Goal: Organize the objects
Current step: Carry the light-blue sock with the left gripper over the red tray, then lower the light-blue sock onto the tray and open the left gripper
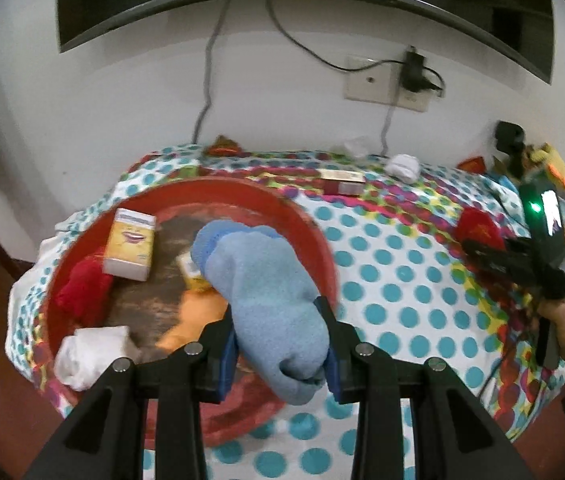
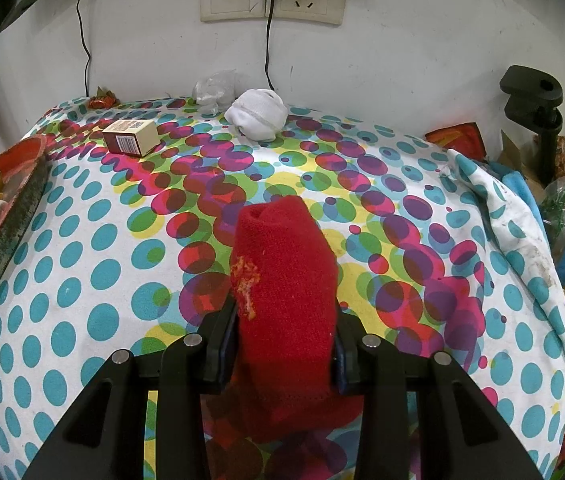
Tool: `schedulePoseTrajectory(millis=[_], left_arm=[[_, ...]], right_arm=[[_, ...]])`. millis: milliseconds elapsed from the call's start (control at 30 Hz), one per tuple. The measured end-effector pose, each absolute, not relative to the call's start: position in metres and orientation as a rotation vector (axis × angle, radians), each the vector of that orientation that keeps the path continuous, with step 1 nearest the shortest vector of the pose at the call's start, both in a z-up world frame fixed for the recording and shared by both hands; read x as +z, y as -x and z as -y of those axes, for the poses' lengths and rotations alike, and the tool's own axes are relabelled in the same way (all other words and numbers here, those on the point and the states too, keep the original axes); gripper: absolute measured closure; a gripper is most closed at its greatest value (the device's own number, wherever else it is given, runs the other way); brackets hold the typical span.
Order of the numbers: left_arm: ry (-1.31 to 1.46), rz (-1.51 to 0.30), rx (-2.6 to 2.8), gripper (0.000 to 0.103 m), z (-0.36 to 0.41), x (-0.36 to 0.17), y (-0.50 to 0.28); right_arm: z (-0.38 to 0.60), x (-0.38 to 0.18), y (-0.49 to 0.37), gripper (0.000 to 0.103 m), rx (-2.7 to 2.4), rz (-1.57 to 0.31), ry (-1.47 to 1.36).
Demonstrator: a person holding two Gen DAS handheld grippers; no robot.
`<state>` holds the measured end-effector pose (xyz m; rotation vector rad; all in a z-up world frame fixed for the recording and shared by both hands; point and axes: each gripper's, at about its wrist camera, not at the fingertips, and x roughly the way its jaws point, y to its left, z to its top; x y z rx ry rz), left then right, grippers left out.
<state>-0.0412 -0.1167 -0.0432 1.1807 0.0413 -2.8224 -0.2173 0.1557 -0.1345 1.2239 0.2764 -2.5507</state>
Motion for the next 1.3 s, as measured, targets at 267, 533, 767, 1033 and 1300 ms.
schedulePoseTrajectory(millis=[267, 533, 767, 1033, 1300], left_arm=[[-1.175, -0.038, -2.73, 0.068, 0.159, -0.044, 0.041], [-1.193, -0.095, -2.666, 0.068, 0.193, -0.051, 0.049], [-1.201, -0.11, -2.652, 0.068, 0.209, -0.056, 0.057], [-1.206, -0.046, -2.638, 0.068, 0.215, -0.061, 0.061], [-1.223, -0.023, -2.618, 0.068, 0.224, -0.063, 0.073]], right_arm=[[-0.156, -0.134, 0.218, 0.068, -2.551, -0.279, -1.224], [-0.156, -0.134, 0.218, 0.068, -2.552, -0.28, -1.224], [-0.155, -0.134, 0.218, 0.068, -2.552, -0.279, -1.224], [-0.156, -0.134, 0.218, 0.068, -2.552, -0.28, -1.224], [-0.155, -0.134, 0.217, 0.068, -2.553, -0.283, -1.223]])
